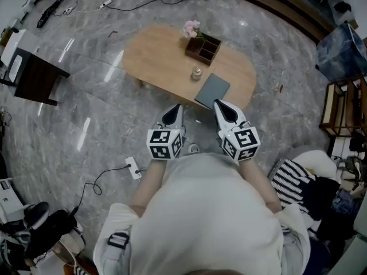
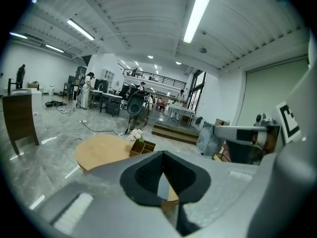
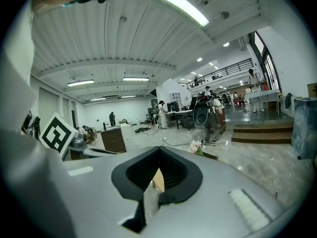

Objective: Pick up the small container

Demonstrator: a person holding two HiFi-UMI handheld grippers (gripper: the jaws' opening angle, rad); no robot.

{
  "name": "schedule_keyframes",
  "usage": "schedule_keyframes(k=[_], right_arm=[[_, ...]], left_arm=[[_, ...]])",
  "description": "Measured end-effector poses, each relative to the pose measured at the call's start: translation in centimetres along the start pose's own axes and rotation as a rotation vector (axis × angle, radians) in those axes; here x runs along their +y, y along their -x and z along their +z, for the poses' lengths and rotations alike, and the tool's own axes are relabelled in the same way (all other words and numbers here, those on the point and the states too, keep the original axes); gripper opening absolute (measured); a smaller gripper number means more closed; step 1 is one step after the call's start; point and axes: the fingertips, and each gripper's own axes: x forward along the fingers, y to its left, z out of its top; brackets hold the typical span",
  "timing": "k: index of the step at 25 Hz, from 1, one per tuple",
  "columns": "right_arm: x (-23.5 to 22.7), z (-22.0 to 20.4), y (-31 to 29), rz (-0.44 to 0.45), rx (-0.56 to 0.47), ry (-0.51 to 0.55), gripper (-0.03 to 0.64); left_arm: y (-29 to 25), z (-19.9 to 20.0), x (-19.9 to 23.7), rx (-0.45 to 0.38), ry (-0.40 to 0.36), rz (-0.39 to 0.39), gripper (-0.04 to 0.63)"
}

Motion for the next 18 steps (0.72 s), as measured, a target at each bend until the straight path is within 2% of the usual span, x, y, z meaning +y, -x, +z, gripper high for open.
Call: schedule_keyframes(k=[9, 18], right_arm=[[-2.2, -3.0, -2.1, -0.025, 0.106, -0.042, -0.002], [-6.8, -4.0, -8.8, -0.004, 0.157, -0.023, -0.002]], left_arm=[[-4.3, -1.4, 3.1, 0.033, 0.070, 0.018, 0.002], [-11.2, -2.5, 6.5, 0.075, 0.114, 0.068, 0.002]])
